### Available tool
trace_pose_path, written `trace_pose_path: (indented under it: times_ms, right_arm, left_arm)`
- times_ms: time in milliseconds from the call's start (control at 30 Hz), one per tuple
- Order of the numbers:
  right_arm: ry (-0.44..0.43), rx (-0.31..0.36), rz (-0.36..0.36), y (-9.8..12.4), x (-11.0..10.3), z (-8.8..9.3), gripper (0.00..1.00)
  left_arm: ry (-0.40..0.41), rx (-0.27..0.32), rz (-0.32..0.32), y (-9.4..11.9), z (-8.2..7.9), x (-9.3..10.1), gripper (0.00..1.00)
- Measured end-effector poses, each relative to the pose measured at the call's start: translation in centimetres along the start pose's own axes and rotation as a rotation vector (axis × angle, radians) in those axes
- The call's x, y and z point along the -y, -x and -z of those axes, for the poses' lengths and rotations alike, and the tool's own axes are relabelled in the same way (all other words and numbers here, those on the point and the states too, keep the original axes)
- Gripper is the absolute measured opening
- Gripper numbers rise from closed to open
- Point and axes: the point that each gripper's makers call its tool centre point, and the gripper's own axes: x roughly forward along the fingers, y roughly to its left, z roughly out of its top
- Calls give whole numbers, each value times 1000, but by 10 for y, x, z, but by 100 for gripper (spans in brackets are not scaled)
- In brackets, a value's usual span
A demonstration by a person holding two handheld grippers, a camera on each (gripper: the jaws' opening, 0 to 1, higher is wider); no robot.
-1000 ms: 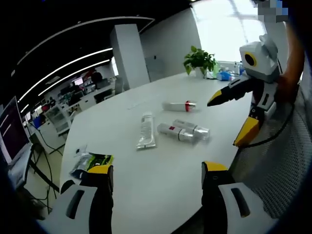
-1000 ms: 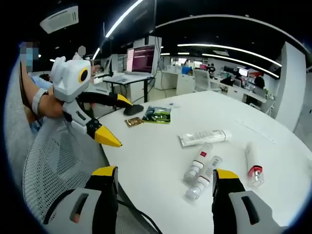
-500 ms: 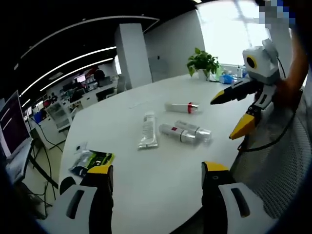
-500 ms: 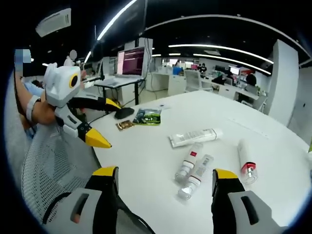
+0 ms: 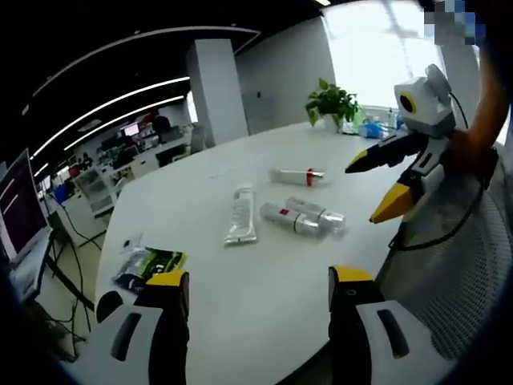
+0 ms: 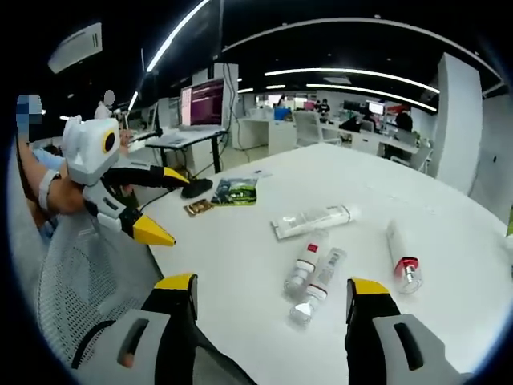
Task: Arrange the skincare products in the storage area until every visible bottle or jar stands upright without overlapping.
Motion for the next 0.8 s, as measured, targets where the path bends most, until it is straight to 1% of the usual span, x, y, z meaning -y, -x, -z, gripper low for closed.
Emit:
trace_pose_path:
  times_ms: [100, 233, 467, 700, 800]
  right_arm:
    - [17, -10, -11, -1, -3, 1, 75]
    - [27, -7, -26, -1, -6, 0, 75]
    - [9, -15, -35, -2, -7, 1, 74]
    - [34, -39, -55, -4, -12, 6, 73]
    - [42, -43, -52, -5, -12, 7, 72]
  left_arm:
    - [-2, -13, 0, -1, 3, 0, 66]
    - [0, -7, -13, 0, 2, -3, 65]
    - [-6, -8, -18, 1, 2, -4, 65]
    - [-13, -11, -23, 1, 3, -5, 63]
    - [-11, -15, -26, 1, 4, -5, 61]
